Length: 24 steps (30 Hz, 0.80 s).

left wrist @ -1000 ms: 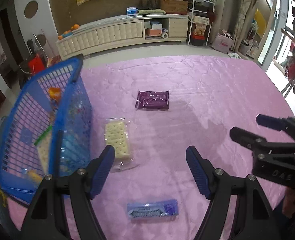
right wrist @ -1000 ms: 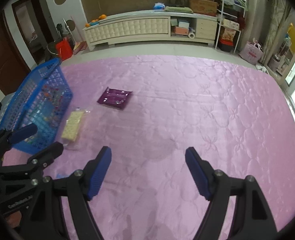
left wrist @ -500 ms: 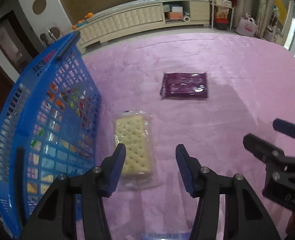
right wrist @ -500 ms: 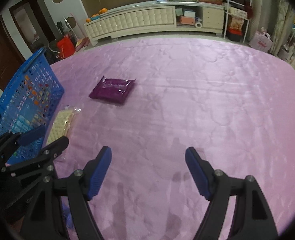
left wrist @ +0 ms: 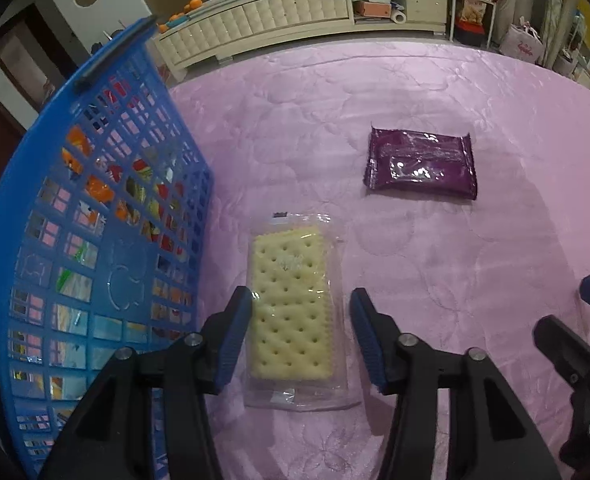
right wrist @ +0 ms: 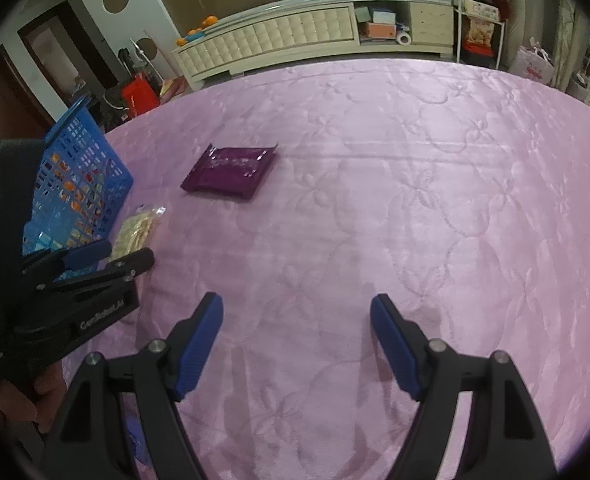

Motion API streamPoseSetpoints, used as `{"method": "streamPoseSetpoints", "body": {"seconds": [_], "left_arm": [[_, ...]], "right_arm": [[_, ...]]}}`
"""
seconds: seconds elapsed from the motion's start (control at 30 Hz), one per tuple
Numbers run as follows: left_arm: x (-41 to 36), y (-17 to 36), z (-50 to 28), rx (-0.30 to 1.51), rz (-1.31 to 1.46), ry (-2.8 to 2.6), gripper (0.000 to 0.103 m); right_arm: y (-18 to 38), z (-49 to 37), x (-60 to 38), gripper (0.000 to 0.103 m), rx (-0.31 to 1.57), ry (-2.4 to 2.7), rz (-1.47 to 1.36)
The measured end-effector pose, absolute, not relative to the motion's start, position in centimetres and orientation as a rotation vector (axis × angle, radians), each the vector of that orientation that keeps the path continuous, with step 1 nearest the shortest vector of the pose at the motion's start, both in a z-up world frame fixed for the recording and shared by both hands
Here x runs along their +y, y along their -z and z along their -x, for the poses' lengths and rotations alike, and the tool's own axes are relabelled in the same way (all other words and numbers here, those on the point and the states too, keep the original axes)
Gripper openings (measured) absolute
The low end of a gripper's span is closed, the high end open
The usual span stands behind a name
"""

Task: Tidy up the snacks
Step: 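Move both tools away from the basket toward the remaining cracker pack and purple packet, then grasp the cracker pack with the left tool while the right grasps the purple packet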

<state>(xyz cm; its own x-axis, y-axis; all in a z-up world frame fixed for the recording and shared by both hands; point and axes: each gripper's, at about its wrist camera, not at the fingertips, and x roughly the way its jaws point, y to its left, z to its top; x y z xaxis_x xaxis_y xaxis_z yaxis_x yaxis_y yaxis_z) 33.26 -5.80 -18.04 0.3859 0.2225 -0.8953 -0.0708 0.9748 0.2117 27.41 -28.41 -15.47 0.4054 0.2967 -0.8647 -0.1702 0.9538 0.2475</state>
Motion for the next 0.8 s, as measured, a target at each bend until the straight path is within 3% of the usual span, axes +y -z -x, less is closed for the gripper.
{"method": "streamPoseSetpoints", "body": {"seconds": [0.37,0.8], "left_arm": [[-7.2,16.5,-31.2,1.115,-0.135,-0.100,0.009],[-6.3,15.2,-31.8,1.077,-0.078,-0.032,0.003]], "right_arm": [[15.3,-27.6,-28.0,0.080,1.125,-0.331,-0.128],[14.2,-34.0,-24.7,0.080,1.087,-0.582,0.216]]}}
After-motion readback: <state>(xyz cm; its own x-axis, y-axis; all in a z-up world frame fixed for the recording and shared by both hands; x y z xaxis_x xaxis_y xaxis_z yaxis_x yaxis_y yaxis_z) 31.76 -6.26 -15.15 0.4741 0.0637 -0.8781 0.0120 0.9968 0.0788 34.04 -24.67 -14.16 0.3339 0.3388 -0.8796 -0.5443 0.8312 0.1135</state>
